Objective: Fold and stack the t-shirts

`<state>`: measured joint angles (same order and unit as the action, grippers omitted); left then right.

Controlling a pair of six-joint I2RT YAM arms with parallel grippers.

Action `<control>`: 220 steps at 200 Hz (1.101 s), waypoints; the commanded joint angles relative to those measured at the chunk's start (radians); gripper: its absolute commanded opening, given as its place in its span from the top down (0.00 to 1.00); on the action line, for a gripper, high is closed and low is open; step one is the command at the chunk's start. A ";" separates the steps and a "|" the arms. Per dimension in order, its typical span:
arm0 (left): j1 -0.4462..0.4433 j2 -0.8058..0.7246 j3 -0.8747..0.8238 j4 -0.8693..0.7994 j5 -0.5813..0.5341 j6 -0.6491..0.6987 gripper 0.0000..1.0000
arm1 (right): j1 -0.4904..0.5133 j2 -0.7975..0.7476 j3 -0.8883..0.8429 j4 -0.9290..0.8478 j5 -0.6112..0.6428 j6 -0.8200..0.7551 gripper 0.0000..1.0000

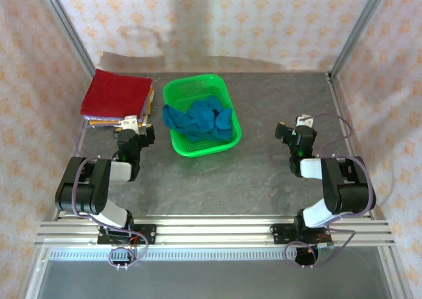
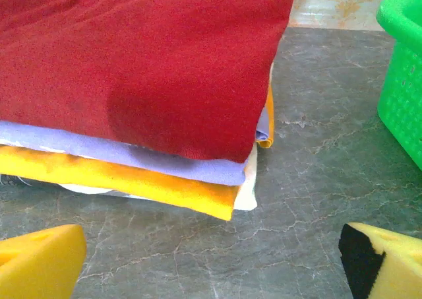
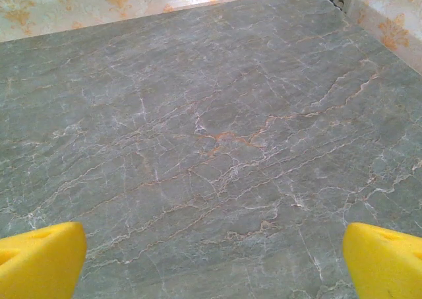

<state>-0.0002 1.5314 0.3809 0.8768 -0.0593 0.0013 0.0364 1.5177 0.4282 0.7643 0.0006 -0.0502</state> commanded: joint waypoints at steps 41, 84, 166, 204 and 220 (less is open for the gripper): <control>-0.003 -0.001 0.010 -0.001 0.009 0.020 0.00 | -0.007 0.006 -0.003 0.001 0.024 -0.005 0.01; 0.000 -0.001 0.009 0.001 -0.013 0.008 0.00 | -0.006 0.006 -0.003 0.002 0.024 -0.005 0.01; -0.005 -0.079 0.064 -0.166 -0.071 -0.003 0.00 | -0.003 -0.038 0.027 -0.082 0.030 -0.013 0.01; -0.010 -0.263 0.260 -0.648 -0.096 -0.070 0.00 | 0.009 -0.190 0.231 -0.628 0.106 0.118 0.01; -0.011 -0.307 0.352 -0.845 -0.056 -0.160 0.00 | 0.019 -0.237 0.275 -0.773 0.074 0.189 0.01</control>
<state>-0.0006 1.2999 0.6121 0.4057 -0.1165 -0.0406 0.0399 1.3632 0.6323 0.3130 0.0544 0.0196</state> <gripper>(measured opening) 0.997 0.993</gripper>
